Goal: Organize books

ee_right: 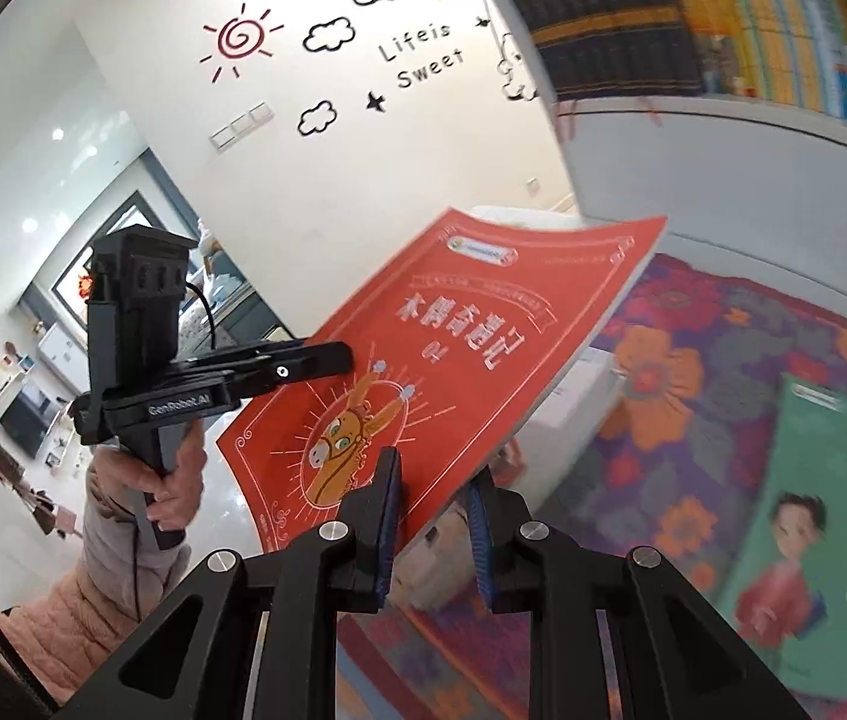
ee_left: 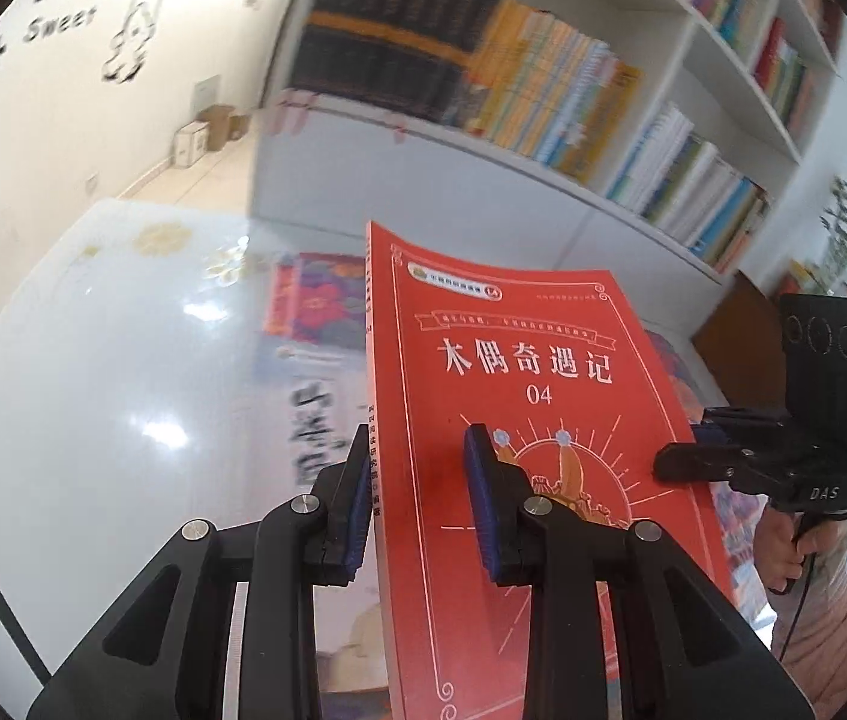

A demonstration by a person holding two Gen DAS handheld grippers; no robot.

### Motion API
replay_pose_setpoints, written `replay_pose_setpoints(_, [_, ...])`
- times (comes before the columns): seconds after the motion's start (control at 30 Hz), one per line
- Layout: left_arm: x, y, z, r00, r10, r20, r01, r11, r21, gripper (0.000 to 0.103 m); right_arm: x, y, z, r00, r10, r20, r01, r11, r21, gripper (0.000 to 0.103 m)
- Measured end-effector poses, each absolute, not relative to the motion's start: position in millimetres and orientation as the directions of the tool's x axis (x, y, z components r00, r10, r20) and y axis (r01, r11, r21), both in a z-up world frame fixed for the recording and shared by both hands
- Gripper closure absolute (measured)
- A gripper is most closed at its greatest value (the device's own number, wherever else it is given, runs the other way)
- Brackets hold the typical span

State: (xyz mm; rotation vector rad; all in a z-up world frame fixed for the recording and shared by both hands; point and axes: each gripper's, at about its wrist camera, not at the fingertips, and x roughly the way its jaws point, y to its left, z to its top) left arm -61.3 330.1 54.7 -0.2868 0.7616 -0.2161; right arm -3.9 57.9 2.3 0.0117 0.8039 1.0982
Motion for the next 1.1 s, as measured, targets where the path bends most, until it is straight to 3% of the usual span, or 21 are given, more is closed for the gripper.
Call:
replay_pose_setpoints(0.4, [-51,359,4,0.657,-0.238,-0.715,0.007,0.951,-0.311,0.077,35,114,-58,0.105,0.767,-0.633,-0.735,0.489,0.470,0.083])
replay_pose_setpoints(1.1, [-46,346,-3,0.651,-0.110,-0.751,-0.015,0.987,-0.158,0.074,24,111,-67,0.151,0.733,-0.663,-0.700,0.553,0.452,0.080])
